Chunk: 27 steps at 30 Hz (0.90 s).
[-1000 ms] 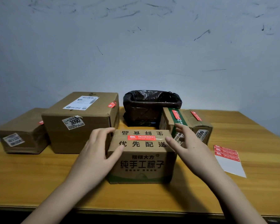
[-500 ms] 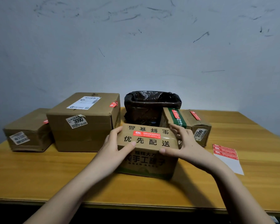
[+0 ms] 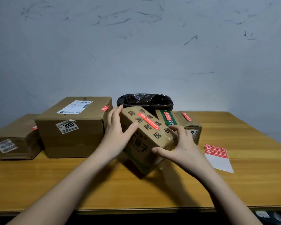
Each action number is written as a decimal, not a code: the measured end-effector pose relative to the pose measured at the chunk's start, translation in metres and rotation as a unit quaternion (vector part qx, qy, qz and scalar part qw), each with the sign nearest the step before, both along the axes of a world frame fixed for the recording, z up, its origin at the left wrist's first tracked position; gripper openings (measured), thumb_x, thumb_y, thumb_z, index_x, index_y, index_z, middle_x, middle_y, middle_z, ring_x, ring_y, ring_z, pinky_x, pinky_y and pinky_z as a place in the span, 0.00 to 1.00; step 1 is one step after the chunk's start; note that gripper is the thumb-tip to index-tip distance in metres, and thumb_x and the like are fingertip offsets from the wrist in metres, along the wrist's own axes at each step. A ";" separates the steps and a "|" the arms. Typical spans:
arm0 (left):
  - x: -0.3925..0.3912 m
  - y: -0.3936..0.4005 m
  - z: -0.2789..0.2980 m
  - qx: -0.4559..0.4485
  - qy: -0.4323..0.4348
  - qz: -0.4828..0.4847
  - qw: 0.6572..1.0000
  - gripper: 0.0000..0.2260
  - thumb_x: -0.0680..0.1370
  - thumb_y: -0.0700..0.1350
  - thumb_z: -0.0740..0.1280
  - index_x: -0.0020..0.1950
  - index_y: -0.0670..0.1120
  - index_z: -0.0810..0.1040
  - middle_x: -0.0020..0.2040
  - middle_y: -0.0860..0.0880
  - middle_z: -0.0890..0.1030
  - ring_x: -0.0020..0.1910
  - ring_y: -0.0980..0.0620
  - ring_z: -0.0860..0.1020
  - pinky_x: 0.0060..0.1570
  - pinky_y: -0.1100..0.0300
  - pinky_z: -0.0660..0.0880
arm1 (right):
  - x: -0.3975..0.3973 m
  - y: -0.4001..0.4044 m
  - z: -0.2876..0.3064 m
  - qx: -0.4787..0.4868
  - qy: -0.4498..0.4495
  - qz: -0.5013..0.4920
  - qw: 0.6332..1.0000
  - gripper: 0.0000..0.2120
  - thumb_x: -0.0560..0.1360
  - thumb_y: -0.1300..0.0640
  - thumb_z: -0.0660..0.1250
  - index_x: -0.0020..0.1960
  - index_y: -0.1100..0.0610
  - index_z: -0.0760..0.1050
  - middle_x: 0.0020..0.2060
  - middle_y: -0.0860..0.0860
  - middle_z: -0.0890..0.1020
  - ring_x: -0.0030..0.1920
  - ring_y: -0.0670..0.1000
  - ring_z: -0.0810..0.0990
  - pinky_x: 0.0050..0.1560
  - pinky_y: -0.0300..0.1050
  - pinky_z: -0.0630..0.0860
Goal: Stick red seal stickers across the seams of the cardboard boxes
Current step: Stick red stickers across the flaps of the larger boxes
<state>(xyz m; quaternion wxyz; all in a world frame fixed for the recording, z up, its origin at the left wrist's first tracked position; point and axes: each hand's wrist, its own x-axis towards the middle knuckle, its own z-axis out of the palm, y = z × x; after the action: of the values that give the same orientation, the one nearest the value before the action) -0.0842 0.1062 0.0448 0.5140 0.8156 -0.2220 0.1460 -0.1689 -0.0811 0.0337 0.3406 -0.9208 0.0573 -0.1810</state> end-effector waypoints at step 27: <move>0.056 -0.019 -0.029 -0.184 0.285 -0.115 0.934 0.28 0.81 0.53 0.59 0.78 0.53 0.51 0.69 0.47 0.71 0.62 0.48 0.75 0.52 0.56 0.76 | 0.081 0.027 -0.006 -0.278 -0.081 -0.054 0.956 0.29 0.75 0.36 0.61 0.71 0.48 0.65 0.62 0.50 0.76 0.63 0.55 0.69 0.59 0.50 0.67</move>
<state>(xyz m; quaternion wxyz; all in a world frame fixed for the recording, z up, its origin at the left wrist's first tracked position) -0.0279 0.0873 0.0161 0.7099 0.6831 -0.1277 -0.1147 -0.0882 -0.0545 0.0277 0.0648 -0.9569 0.0265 -0.2817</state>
